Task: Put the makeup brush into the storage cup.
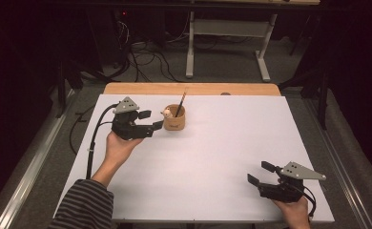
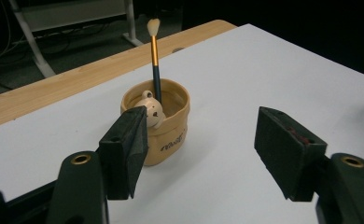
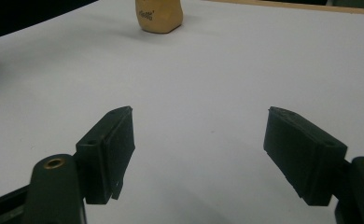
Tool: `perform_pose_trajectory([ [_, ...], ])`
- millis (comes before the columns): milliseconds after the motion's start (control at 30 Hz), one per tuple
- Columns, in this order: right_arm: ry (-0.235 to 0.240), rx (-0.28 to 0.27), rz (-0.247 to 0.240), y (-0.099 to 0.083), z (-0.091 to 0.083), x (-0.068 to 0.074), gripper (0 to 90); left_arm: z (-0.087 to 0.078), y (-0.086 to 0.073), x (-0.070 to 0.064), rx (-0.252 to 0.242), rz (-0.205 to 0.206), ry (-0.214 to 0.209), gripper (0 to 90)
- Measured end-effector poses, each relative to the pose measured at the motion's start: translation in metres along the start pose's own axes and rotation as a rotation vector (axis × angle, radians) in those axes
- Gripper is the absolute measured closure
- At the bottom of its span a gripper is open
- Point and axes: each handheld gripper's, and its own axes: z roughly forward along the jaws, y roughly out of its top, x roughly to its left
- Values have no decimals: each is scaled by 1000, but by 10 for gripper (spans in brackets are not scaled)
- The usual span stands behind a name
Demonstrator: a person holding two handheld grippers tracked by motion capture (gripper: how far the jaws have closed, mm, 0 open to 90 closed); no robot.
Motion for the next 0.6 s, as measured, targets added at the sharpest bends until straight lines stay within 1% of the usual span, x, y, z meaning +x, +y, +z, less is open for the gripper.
perform_pose_trajectory([
  [200,-3,0,6,0,0,0,261,-4,-2,-3,-6,8,-8,354],
  [600,-2,1,2,0,0,0,260,-16,-6,-4,-21,3,-7,353],
])
